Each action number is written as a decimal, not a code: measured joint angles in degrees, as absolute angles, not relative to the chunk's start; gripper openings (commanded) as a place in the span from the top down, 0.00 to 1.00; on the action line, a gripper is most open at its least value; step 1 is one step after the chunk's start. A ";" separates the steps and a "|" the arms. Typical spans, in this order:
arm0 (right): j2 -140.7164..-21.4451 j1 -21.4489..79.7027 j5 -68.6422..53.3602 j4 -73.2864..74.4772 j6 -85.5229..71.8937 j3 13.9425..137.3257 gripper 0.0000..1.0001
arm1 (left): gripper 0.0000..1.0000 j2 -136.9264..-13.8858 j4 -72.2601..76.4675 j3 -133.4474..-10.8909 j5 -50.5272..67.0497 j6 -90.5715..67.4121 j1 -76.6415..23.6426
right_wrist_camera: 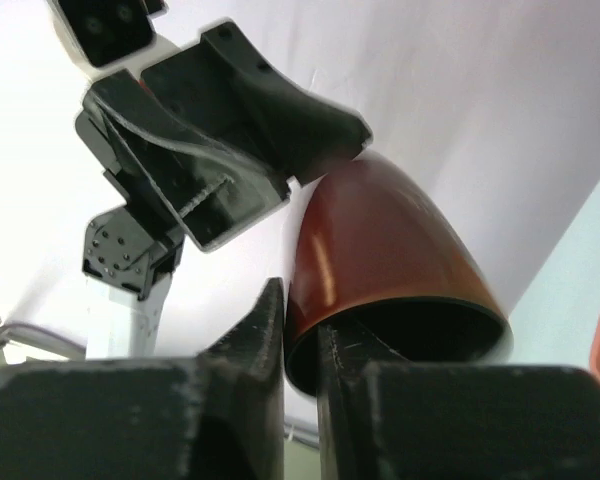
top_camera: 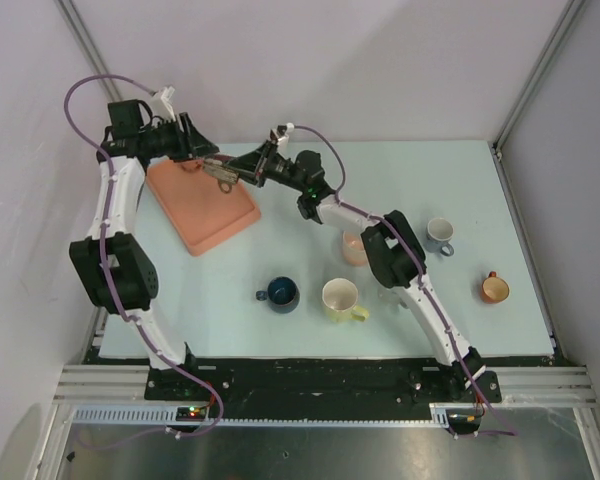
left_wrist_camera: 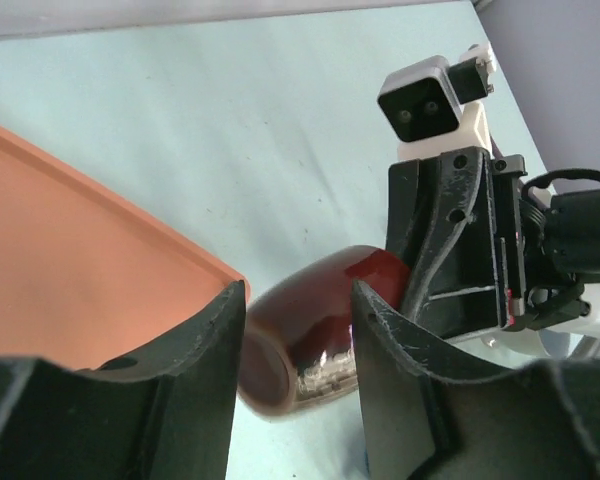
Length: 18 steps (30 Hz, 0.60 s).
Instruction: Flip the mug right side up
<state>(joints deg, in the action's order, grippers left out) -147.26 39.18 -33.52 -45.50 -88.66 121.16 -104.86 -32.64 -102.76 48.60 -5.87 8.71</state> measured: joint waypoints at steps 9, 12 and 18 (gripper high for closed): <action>-142.19 38.87 -33.32 -46.72 -85.71 110.10 1.00 | 0.03 -104.86 -32.77 -102.76 48.12 -4.86 7.20; -138.39 38.44 -33.39 -39.55 -79.57 105.67 1.00 | 0.01 -104.86 -33.12 -102.76 45.41 -4.73 7.07; -127.28 37.87 -26.39 -3.18 -51.11 108.75 1.00 | 0.00 -104.09 -33.63 -102.76 32.67 0.30 7.27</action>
